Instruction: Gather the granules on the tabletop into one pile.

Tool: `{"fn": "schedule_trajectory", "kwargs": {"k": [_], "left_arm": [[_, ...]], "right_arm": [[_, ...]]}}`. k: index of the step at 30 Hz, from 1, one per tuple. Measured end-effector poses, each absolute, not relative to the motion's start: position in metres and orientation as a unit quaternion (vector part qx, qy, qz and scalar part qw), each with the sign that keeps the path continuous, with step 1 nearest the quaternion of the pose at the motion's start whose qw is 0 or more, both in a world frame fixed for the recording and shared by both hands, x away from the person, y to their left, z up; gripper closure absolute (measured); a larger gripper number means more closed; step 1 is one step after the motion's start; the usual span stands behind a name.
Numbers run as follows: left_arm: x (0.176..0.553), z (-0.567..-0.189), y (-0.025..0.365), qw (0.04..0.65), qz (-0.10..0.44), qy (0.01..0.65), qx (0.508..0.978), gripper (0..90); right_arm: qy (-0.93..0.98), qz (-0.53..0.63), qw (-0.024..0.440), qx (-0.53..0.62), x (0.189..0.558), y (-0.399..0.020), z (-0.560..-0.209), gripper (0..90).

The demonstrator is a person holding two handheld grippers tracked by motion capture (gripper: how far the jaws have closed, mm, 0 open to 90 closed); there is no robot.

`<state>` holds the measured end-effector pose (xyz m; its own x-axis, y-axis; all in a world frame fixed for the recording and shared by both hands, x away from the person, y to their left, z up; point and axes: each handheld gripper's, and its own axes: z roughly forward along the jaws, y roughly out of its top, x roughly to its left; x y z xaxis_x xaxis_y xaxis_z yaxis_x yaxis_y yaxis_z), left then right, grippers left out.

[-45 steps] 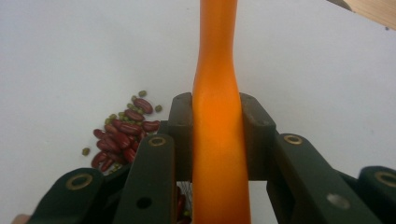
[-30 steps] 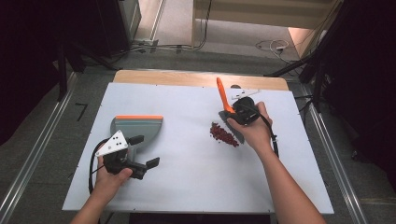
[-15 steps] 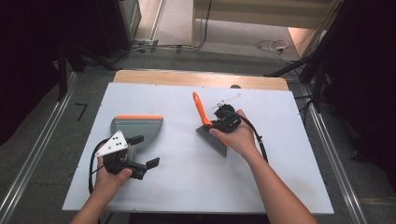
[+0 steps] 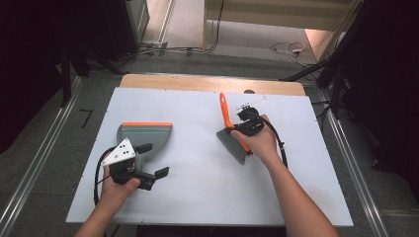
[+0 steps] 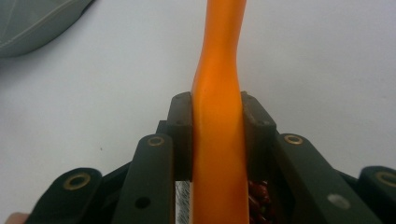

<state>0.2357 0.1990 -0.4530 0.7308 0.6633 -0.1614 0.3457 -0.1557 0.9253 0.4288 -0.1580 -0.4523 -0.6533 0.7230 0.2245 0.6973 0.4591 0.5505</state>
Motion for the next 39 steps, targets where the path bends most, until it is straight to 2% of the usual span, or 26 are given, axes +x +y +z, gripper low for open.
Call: {"fn": "schedule_trajectory", "kwargs": {"k": [24,39], "left_arm": [[0.236,-0.454,0.198,0.556,0.143,0.339,0.745,0.0],[0.236,-0.453,0.2,0.556,0.145,0.34,0.745,0.0]], "right_arm": [[0.84,0.338,0.027,0.423,0.43,-0.177,-0.44,68.6],[0.829,0.387,0.028,0.402,0.41,-0.191,-0.42,68.6]]}}
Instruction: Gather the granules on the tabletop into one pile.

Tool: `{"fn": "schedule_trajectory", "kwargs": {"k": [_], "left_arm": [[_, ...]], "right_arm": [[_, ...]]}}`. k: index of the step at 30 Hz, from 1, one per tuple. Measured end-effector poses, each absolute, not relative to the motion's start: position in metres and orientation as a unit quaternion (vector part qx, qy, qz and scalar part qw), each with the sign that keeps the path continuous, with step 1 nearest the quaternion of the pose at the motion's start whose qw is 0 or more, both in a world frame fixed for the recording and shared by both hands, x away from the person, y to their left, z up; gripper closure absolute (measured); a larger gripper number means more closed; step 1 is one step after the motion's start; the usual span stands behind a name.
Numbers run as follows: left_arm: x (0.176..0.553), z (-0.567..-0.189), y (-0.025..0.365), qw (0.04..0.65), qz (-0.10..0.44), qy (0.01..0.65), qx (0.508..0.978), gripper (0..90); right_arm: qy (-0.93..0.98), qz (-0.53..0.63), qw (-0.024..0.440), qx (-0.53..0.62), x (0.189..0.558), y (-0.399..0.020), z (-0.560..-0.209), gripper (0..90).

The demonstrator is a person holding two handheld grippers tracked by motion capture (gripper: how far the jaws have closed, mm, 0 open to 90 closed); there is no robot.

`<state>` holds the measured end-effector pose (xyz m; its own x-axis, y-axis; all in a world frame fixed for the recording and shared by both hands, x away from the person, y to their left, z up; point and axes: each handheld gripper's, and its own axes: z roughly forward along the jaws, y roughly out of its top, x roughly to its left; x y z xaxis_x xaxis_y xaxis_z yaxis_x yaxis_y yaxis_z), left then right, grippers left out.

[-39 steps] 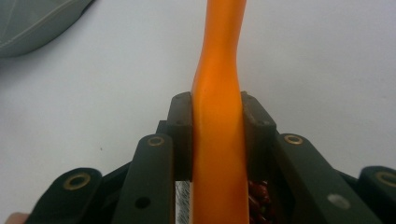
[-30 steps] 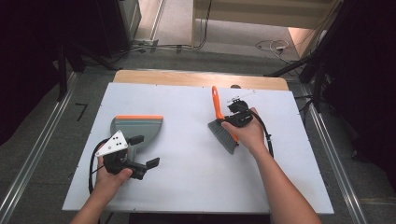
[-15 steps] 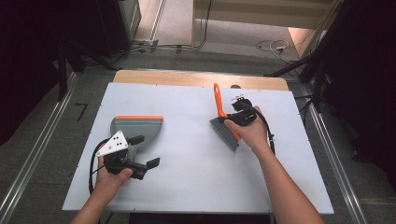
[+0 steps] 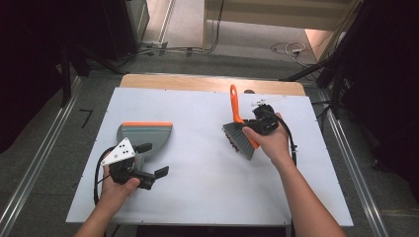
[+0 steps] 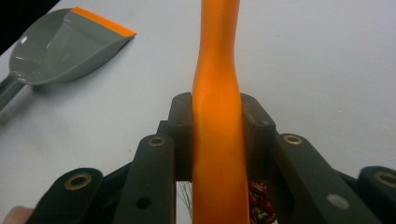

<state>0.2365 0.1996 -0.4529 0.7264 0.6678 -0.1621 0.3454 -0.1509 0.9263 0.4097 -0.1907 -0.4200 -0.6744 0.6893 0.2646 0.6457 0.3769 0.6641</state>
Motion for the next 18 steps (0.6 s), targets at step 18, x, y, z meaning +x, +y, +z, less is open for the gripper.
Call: {"fn": "schedule_trajectory", "kwargs": {"k": [18], "left_arm": [[0.236,-0.452,0.197,0.565,0.147,0.332,0.741,0.0]], "right_arm": [[0.81,0.427,0.045,0.401,0.37,-0.235,-0.416,68.6]]}}
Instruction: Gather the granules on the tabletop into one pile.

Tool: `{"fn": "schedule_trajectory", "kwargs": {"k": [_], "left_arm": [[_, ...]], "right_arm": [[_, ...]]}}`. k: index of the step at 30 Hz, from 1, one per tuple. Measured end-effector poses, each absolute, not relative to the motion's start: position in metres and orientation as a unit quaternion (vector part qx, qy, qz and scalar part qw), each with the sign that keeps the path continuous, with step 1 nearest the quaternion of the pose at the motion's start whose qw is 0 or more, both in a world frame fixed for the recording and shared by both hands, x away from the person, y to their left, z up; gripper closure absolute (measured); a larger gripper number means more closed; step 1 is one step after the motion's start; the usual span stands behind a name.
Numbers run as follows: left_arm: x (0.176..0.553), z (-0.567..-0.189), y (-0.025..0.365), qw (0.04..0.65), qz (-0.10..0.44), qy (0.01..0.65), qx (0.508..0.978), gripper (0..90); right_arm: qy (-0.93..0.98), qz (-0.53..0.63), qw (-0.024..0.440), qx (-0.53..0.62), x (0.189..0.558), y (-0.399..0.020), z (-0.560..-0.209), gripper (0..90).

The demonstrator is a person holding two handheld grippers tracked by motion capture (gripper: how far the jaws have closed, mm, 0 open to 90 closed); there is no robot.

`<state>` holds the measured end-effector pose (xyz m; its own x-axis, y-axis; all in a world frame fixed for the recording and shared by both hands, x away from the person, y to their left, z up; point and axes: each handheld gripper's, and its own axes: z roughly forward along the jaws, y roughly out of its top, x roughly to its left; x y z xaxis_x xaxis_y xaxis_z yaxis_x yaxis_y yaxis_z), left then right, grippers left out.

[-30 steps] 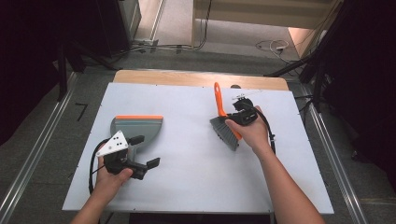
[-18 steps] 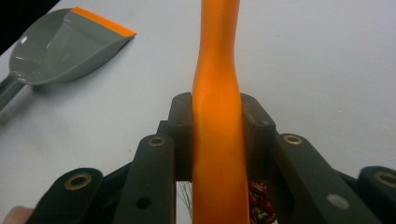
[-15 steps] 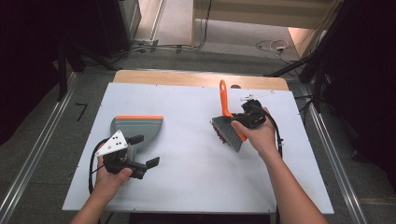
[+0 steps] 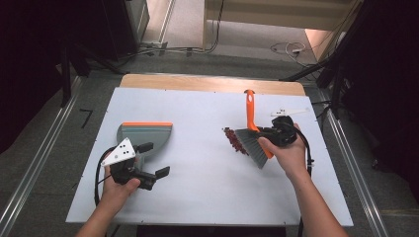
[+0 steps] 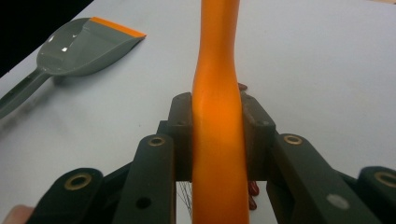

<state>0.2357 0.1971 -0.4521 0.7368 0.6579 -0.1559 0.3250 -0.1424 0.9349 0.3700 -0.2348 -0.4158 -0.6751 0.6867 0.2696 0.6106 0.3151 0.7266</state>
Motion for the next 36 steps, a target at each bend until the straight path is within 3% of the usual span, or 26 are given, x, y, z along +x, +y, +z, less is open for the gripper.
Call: {"fn": "schedule_trajectory", "kwargs": {"k": [36], "left_arm": [[0.233,-0.452,0.202,0.567,0.157,0.333,0.737,0.0]], "right_arm": [[0.782,0.463,0.057,0.414,0.31,-0.315,-0.435,68.7]]}}
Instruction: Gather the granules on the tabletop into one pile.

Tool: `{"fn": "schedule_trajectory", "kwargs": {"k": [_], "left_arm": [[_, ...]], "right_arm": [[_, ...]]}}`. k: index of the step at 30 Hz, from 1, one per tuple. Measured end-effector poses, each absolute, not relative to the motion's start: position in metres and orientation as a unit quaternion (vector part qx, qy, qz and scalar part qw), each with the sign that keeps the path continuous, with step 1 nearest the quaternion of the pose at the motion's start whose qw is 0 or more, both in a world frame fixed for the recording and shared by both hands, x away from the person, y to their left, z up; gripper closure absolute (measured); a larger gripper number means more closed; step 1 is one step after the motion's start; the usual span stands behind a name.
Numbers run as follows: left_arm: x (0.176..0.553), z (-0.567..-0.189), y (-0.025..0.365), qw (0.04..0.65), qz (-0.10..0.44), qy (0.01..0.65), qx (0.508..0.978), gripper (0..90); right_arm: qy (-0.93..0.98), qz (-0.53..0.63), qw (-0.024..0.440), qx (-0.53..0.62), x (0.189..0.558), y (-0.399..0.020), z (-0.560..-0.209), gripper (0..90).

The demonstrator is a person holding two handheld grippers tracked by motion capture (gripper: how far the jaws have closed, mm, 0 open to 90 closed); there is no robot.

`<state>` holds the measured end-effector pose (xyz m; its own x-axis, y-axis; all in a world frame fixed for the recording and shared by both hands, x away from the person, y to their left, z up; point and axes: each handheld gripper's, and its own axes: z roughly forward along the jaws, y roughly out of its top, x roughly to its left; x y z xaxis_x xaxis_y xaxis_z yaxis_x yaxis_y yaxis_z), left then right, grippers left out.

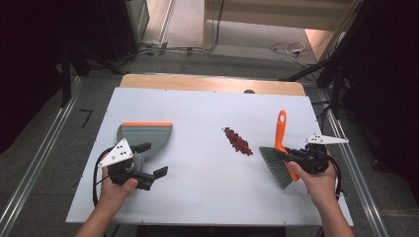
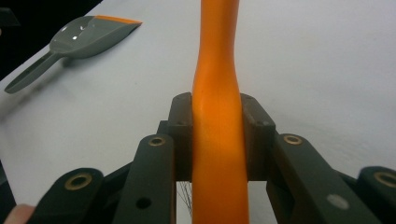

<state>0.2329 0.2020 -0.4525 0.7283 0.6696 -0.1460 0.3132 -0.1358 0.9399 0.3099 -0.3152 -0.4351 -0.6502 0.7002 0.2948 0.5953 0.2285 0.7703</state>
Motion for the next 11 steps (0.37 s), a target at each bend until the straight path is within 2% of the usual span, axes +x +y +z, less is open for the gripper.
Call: {"fn": "schedule_trajectory", "kwargs": {"k": [11], "left_arm": [[0.2328,-0.4535,0.2041,0.57,0.159,0.337,0.733,0.0]], "right_arm": [[0.774,0.466,0.051,0.426,0.3123,-0.3248,-0.4398,68.7]]}}
